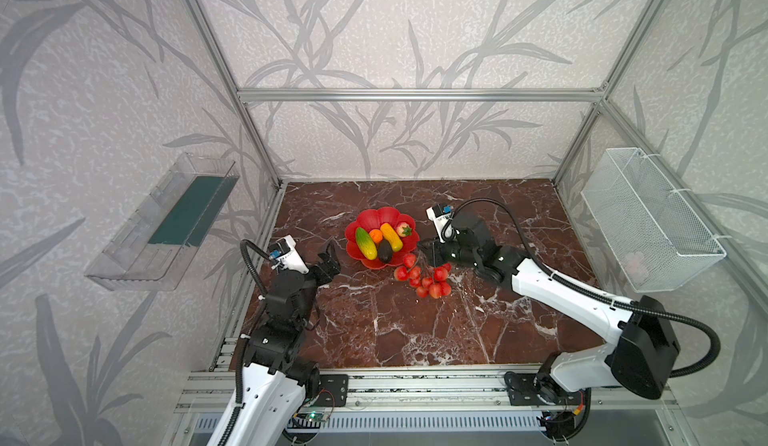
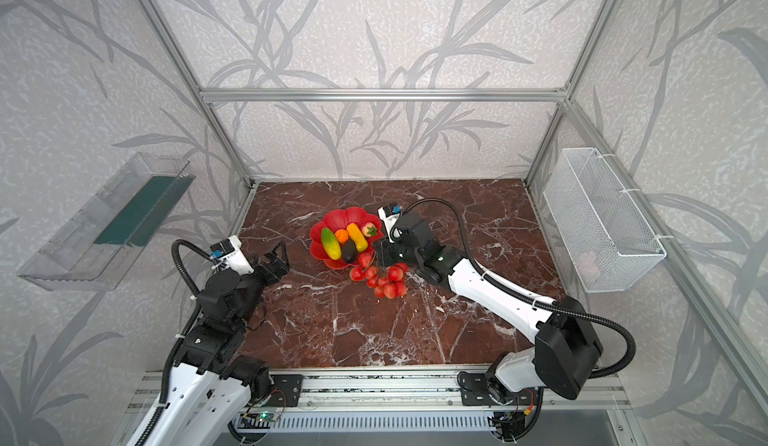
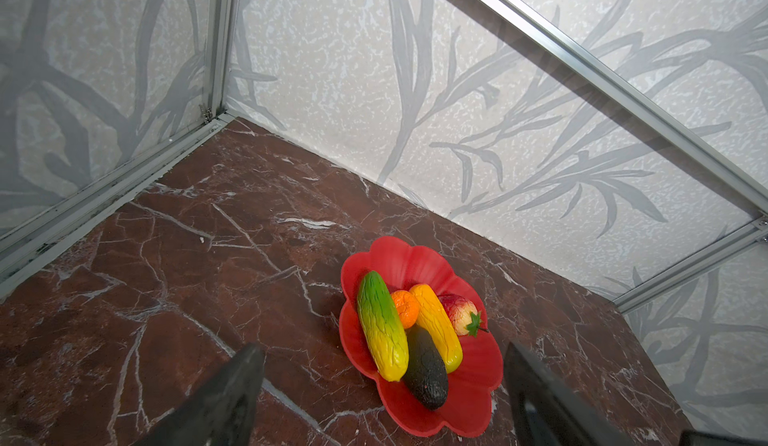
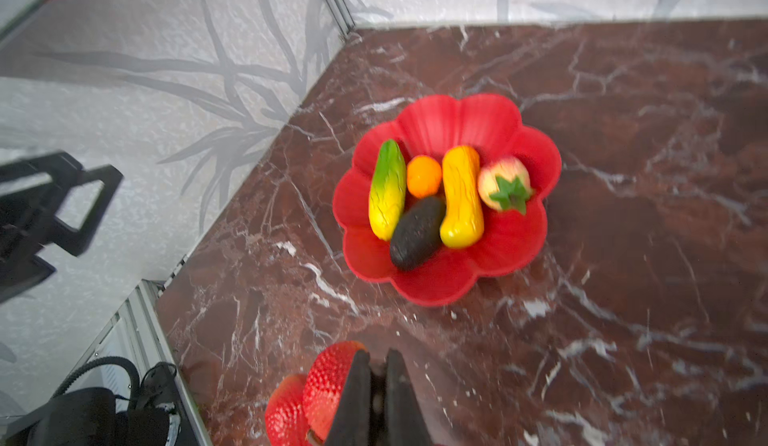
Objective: Place and organize the fake fruits in the fruit bowl
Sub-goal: 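Lift the strawberry bunch and lay it over the bowl with the right gripper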
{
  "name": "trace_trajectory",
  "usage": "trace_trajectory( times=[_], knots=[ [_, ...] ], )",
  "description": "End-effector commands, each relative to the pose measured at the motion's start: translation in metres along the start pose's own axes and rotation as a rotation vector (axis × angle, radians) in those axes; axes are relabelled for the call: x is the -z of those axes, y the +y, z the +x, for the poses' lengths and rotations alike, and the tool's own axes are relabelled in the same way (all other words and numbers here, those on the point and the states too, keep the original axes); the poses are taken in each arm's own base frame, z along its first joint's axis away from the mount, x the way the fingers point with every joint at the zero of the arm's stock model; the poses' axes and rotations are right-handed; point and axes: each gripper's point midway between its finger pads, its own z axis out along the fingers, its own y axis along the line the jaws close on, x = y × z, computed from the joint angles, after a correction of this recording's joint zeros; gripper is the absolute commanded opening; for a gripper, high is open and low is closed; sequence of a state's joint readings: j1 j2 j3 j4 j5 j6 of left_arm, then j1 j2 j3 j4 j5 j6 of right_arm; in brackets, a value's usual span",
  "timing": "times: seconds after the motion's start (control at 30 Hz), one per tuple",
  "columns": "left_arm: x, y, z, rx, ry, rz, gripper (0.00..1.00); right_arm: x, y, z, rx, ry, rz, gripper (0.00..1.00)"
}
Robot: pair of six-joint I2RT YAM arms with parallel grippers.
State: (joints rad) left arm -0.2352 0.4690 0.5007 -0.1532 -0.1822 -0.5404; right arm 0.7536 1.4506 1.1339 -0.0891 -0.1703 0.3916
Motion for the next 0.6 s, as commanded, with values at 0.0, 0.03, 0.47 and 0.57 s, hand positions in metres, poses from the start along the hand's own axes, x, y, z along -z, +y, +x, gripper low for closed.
trace_trajectory(
  times=[0.0,0.03,0.47,0.57],
  knots=[
    [0.004,0.008,-0.001,-0.014,-0.018,-0.028,0.91,-0.015,0.017,-0.019,0.098,0.022,-0.051,0.00],
    [0.004,0.009,0.001,-0.017,-0.012,-0.035,0.92,-0.021,0.021,-0.026,0.108,0.024,-0.065,0.00],
    [0.024,0.016,-0.001,-0.019,-0.032,-0.036,0.93,-0.125,0.010,-0.045,0.111,0.110,-0.094,0.00],
    [0.025,0.021,0.003,-0.022,-0.025,-0.050,0.93,-0.150,-0.006,-0.036,0.105,0.136,-0.057,0.00]
  ],
)
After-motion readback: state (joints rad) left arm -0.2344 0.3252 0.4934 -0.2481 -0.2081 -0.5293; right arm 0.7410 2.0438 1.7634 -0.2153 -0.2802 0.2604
